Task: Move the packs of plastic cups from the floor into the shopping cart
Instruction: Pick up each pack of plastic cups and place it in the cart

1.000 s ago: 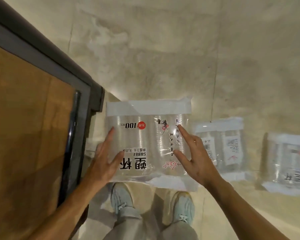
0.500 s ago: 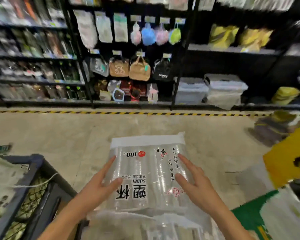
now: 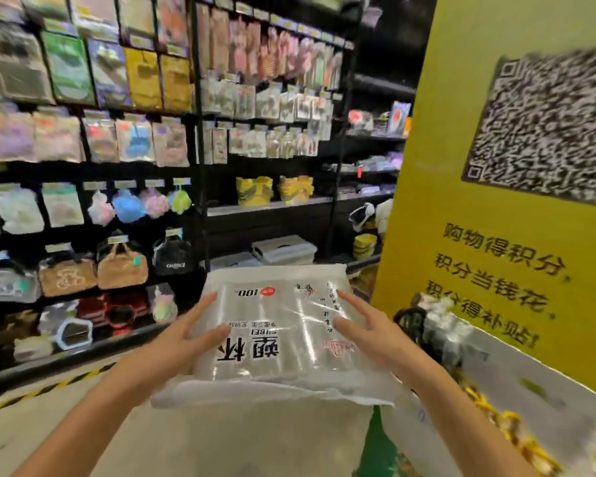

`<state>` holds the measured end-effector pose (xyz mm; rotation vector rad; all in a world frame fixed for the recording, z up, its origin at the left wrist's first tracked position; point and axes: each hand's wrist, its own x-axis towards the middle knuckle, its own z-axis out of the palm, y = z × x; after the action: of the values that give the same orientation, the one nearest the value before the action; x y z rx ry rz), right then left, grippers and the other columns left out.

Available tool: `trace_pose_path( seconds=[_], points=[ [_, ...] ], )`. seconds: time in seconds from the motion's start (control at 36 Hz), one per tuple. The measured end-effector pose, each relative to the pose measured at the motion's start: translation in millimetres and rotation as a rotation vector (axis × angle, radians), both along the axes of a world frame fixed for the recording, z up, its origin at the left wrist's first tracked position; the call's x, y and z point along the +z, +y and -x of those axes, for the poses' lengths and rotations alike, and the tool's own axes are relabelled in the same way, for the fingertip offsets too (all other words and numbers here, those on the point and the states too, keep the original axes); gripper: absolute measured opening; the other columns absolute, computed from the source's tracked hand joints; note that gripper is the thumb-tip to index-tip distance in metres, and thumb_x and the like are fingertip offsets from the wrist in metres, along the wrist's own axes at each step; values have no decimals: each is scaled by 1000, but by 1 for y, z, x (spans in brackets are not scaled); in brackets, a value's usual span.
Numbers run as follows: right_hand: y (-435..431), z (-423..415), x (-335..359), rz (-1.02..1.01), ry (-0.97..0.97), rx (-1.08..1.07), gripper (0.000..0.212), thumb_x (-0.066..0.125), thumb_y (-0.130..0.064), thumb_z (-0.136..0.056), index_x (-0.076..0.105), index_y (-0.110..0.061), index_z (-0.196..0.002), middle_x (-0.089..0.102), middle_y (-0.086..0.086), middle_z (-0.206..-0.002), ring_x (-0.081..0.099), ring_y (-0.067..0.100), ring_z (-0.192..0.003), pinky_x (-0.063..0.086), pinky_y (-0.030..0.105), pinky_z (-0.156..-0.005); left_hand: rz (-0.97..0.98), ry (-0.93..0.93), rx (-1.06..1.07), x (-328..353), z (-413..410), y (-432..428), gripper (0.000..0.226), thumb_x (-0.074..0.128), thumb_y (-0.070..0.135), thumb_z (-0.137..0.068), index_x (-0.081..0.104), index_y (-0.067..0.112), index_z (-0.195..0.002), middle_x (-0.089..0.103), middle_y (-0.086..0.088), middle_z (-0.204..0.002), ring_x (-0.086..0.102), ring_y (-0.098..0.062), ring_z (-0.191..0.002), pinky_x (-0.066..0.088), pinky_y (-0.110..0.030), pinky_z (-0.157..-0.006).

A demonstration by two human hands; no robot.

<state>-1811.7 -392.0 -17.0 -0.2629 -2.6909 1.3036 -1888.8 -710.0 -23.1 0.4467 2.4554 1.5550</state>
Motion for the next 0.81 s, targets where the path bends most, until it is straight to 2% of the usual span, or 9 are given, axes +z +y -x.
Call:
trace_pose_path(
  seconds=[0.08,0.14,0.19,0.31,0.39,0.47,0.61,0.69,0.81],
  points=[
    [12,-35,6,51,12,-114,63,60,-60,-92,32,-61,-149,29,-15,-166,35,14,-149,36,38,-118,-50,-4,-150,10,2,26,71,68,59,-74,29,68,-133,44,8,-145,60,-3,-104,55,-25,-75],
    [14,-64,12,100,29,-208,60,61,-56,-94,34,-62,-147,31,-17,-164,39,14,-146,38,32,-110,-33,-20,-240,16,4,44,75,67,59,-74,27,66,-136,44,10,-146,61,-4,-102,54,-25,-72],
    [15,-94,17,120,22,-323,59,60,-52,-96,34,-60,-148,33,-18,-162,40,15,-145,37,31,-108,12,-9,-332,24,3,64,75,66,66,-71,23,70,-133,36,12,-152,57,-12,-108,53,-27,-74],
    [20,-160,20,119,48,-526,58,61,-52,-96,35,-61,-147,30,-11,-166,33,18,-150,32,46,-123,71,88,-525,33,-10,111,77,63,86,-56,24,80,-122,21,23,-154,43,-20,-132,49,-41,-95],
    [16,-218,26,105,41,-685,59,58,-42,-101,34,-49,-154,30,-6,-166,31,20,-152,31,43,-122,80,109,-683,41,-43,150,75,64,80,-62,23,76,-125,18,17,-159,38,-18,-134,45,-33,-89],
    [15,-283,30,62,46,-838,59,59,-45,-100,35,-50,-153,31,-6,-166,33,19,-151,33,42,-122,149,175,-809,46,-88,189,69,58,63,-79,19,66,-135,16,9,-161,33,-22,-139,39,-37,-99],
    [4,-397,27,87,112,-1065,58,63,-42,-98,40,-50,-150,35,-12,-162,39,14,-146,37,37,-120,71,126,-1087,48,-171,248,76,60,58,-81,18,57,-145,9,14,-162,26,-22,-144,30,-42,-111],
    [-11,-467,23,85,134,-1201,59,63,-37,-99,40,-43,-153,37,-13,-160,35,8,-147,32,32,-121,69,121,-1255,44,-231,277,75,60,60,-80,19,60,-143,14,16,-160,32,-21,-141,34,-40,-107],
    [-36,-565,18,11,90,-1352,57,61,-39,-100,39,-40,-152,35,-15,-158,27,12,-154,28,37,-125,73,150,-1402,37,-325,303,69,59,65,-79,18,69,-135,17,18,-159,38,-19,-137,41,-38,-99]
  ],
)
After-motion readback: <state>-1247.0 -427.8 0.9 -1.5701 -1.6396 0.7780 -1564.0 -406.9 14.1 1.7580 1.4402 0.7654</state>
